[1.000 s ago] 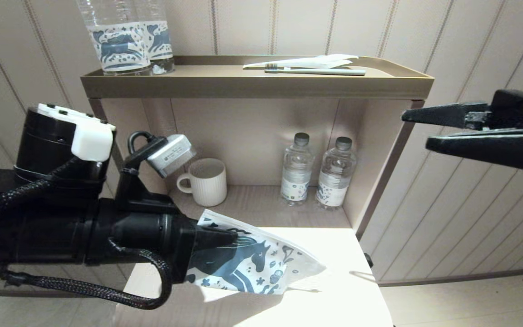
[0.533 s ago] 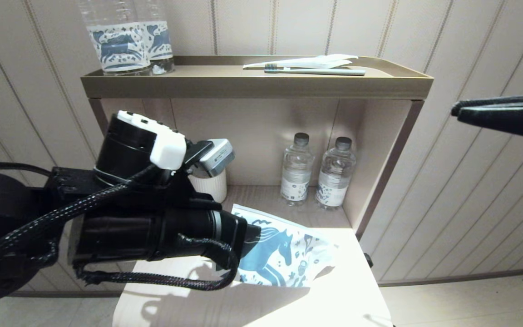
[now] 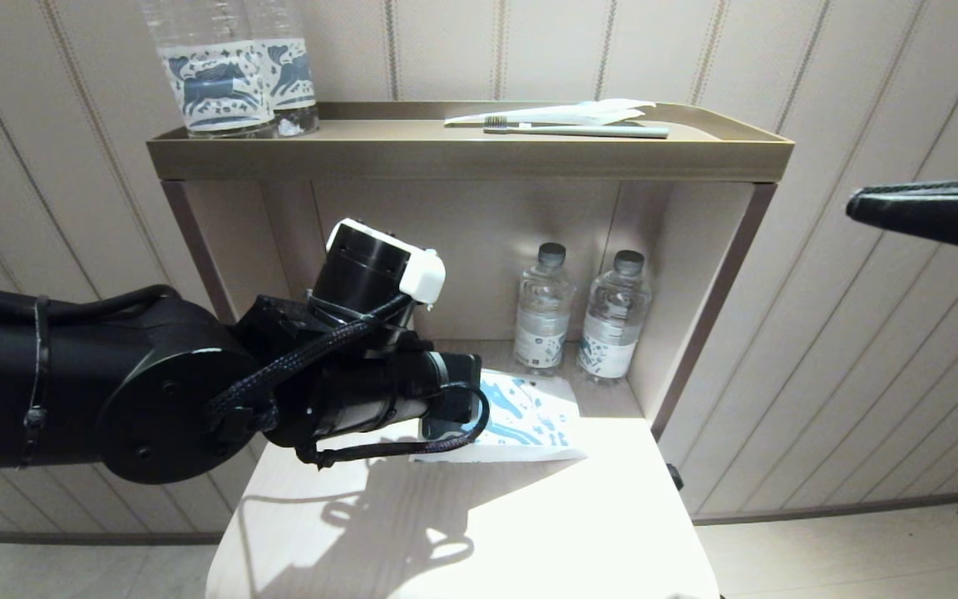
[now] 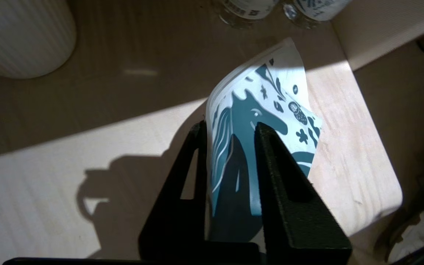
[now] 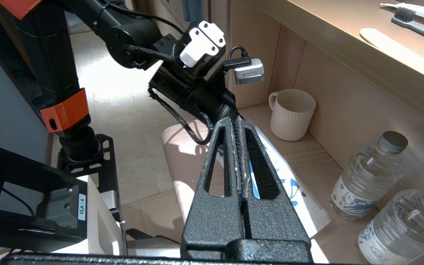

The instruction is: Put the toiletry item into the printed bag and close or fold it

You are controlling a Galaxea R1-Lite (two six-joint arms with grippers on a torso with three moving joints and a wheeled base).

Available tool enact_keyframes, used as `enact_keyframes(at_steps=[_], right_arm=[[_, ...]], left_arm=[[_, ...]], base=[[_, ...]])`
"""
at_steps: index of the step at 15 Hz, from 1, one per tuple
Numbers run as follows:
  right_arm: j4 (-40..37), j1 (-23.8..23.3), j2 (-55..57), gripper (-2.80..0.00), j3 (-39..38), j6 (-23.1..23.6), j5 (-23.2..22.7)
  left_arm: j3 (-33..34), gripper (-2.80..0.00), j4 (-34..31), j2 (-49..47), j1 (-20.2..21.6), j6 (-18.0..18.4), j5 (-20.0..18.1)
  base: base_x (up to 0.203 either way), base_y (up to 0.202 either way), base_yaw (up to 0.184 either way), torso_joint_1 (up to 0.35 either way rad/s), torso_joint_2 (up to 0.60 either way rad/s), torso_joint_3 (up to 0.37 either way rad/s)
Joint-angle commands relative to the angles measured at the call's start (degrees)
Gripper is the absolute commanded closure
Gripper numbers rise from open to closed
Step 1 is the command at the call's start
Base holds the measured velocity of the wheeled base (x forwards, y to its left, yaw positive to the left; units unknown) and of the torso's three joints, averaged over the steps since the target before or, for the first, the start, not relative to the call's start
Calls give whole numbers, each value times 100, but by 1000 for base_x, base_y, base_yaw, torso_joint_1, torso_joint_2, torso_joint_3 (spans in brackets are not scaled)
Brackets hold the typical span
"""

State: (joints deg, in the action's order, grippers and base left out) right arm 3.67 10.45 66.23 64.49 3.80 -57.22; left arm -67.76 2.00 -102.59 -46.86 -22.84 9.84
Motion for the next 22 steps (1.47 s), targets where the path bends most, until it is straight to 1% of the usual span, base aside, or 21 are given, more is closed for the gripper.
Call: enact_keyframes(at_steps=[1,3,6,9,10,11,13,14,16,17,18,19,21,22], right_arm=[[22,10,14,0,-42,14,-35],[28,1,21,0,-60,15,-35],[35,3,46,0,-52,15,-35],[28,1,44,0,-60,11,-35],[28,1,39,0,-60,15,-26],[28,1,48,0,-66,15,-26],[15,-16,48,0,-68,15,-17],[-6,-46,39,0,-80,9,0],[-28,-170,6,0,-217,-15,56],[-33,-270,-28,0,-314,-26,77],[-99,-435,-129,0,-476,-28,120],[-271,-653,-282,0,-592,-27,186],[-1016,-1132,-720,0,-667,-21,307],[-1492,-1404,-958,0,-662,-25,402]], left_arm=[[0,-280,2,-23,1,-125,86],[-27,-280,-15,141,1,-231,111],[121,-280,-145,748,12,-216,137],[403,-280,-611,1532,-8,-214,438],[583,-18,-772,1896,-57,-219,540],[803,0,-927,2315,-136,-220,667],[1141,0,-1317,3186,-236,-225,988],[1236,0,-1633,3612,-219,-235,1139],[1451,0,-2303,4354,5,-319,1331],[1582,0,-2495,4619,135,-385,1402],[1691,0,-2659,4843,379,-487,1491],[1740,0,-2837,5011,566,-671,1597],[1787,0,-3290,5241,850,-1140,1800],[1790,0,-3387,5337,1053,-1281,1831]], base=[[0,0,0,0,0,0],[0,0,0,0,0,0],[0,0,0,0,0,0],[0,0,0,0,0,0],[0,0,0,0,0,0],[0,0,0,0,0,0],[0,0,0,0,0,0],[0,0,0,0,0,0],[0,0,0,0,0,0],[0,0,0,0,0,0],[0,0,0,0,0,0],[0,0,0,0,0,0],[0,0,0,0,0,0],[0,0,0,0,0,0]])
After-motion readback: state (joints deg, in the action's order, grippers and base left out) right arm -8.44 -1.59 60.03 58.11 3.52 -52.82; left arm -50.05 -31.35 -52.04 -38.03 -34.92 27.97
